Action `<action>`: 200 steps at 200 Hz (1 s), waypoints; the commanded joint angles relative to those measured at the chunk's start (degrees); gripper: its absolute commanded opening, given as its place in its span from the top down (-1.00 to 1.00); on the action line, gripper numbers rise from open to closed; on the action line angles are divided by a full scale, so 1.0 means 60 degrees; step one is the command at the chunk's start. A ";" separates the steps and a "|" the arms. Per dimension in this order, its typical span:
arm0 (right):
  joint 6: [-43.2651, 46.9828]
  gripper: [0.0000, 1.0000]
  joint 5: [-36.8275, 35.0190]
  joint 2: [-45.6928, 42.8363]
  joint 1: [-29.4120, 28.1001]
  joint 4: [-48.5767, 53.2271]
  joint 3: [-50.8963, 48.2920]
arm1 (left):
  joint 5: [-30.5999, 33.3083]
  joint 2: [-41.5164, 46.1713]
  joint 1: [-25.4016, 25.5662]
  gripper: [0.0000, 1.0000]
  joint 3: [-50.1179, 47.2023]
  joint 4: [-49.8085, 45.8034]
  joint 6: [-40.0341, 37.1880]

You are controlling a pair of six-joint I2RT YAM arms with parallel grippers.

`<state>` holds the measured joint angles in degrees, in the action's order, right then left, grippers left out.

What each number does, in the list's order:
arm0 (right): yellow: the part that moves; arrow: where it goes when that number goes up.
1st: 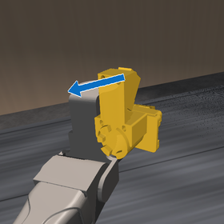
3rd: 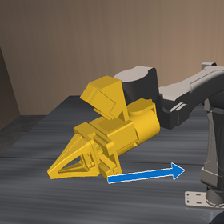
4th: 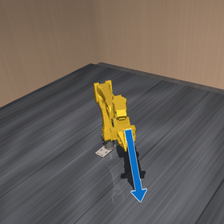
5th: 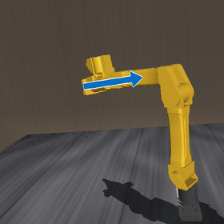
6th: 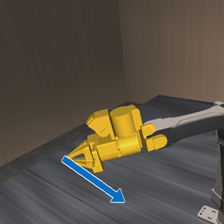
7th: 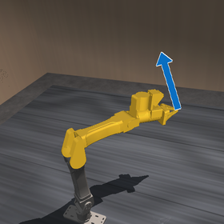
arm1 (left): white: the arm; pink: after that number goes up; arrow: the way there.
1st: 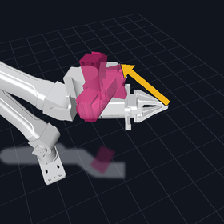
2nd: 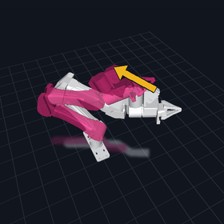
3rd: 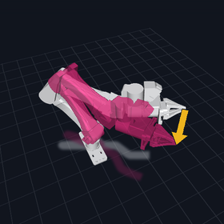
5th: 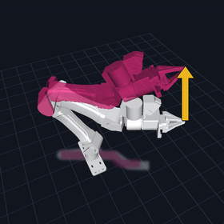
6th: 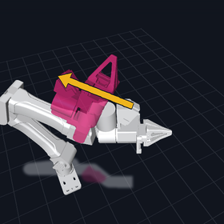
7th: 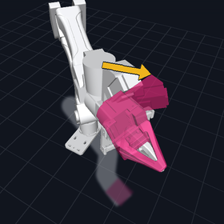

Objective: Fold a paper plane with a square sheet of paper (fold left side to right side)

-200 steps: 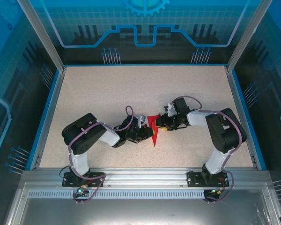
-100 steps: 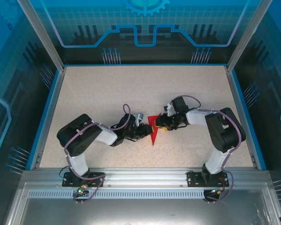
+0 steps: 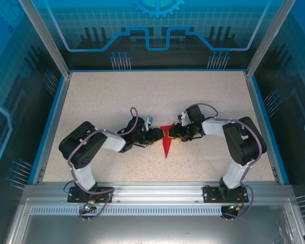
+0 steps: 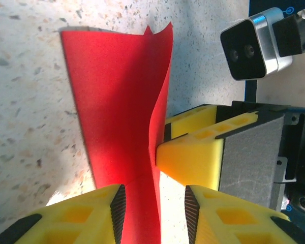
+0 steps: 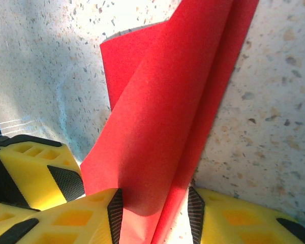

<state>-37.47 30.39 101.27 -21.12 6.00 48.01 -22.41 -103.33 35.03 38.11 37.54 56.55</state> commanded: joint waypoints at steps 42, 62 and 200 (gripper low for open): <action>0.0357 0.17 -0.0634 0.0635 -0.0346 0.0238 -0.0161 | -0.0580 -0.0751 -0.0077 0.30 0.0771 -0.0103 -0.0286; 0.0357 0.17 -0.0614 0.0640 -0.0339 0.0238 -0.0135 | -0.0613 -0.0935 -0.0068 0.45 0.0889 -0.0130 -0.0285; 0.0581 -0.12 -0.0173 -0.0447 0.0104 0.0478 0.0705 | -0.0263 -0.0884 -0.0183 1.00 0.0617 -0.0376 -0.0543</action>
<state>-34.57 29.93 99.09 -20.91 7.75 49.87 -24.47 -108.92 34.54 42.50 36.25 55.09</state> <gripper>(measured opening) 0.546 0.046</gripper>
